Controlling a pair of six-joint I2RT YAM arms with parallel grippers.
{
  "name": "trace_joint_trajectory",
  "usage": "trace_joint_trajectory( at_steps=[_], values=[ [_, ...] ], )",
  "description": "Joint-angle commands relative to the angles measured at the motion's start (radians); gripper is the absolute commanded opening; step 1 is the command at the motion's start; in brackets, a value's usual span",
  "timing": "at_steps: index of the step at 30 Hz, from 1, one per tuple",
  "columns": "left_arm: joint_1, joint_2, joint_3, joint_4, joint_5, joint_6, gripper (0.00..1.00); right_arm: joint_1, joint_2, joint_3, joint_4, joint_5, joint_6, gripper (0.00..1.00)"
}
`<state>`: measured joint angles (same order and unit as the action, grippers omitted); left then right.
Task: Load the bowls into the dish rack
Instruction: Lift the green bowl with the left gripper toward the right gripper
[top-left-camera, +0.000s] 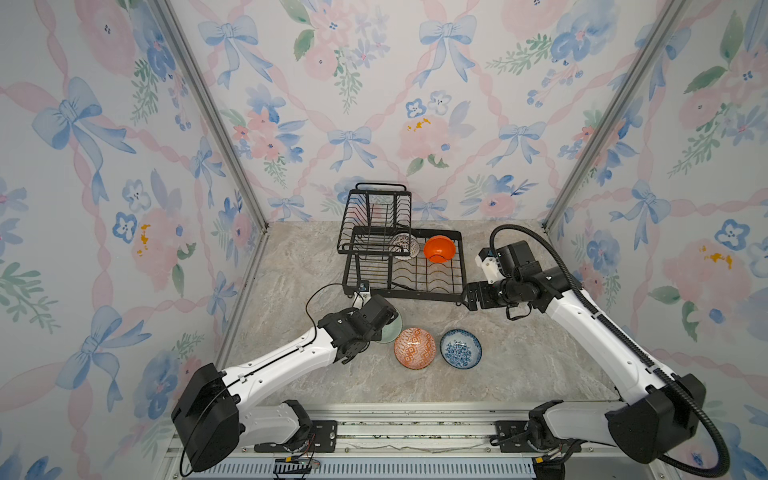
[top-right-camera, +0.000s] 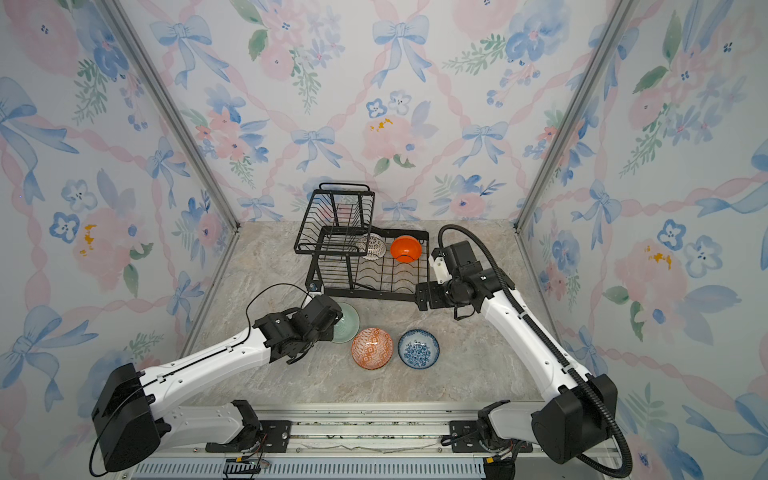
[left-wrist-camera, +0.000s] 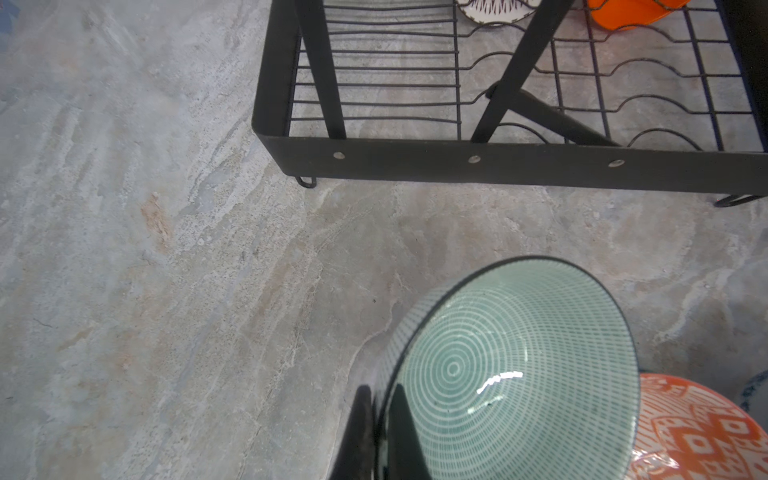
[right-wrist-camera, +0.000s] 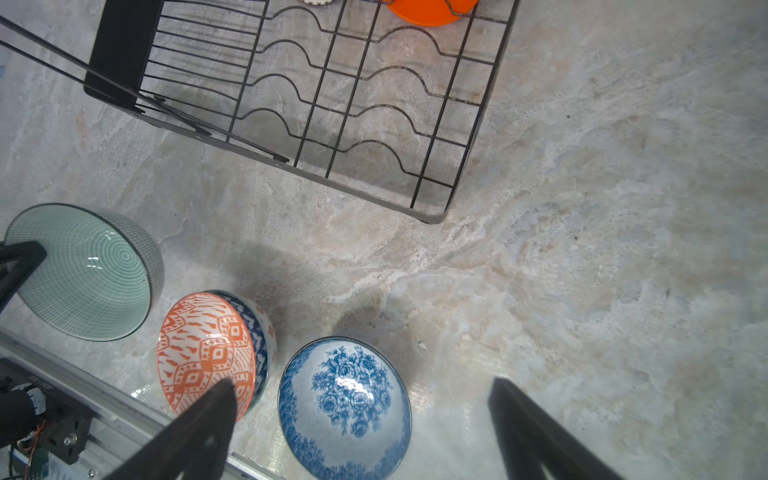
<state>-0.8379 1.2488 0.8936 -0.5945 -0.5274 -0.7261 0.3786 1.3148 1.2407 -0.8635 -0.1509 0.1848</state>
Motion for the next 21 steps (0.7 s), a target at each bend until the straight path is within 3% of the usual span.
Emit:
trace_joint_trajectory(
  at_steps=[1,10,21],
  values=[
    [-0.008,0.000,0.056,0.009,-0.058,0.019,0.00,-0.002,-0.006,0.031,-0.025,-0.031,-0.010,0.97],
    [-0.022,0.014,0.149,0.010,-0.059,0.044,0.00,0.014,-0.015,0.030,-0.006,-0.066,0.012,0.97],
    [-0.104,0.110,0.287,0.012,-0.056,0.053,0.00,0.058,-0.043,0.042,0.062,-0.158,0.096,0.97]
  ],
)
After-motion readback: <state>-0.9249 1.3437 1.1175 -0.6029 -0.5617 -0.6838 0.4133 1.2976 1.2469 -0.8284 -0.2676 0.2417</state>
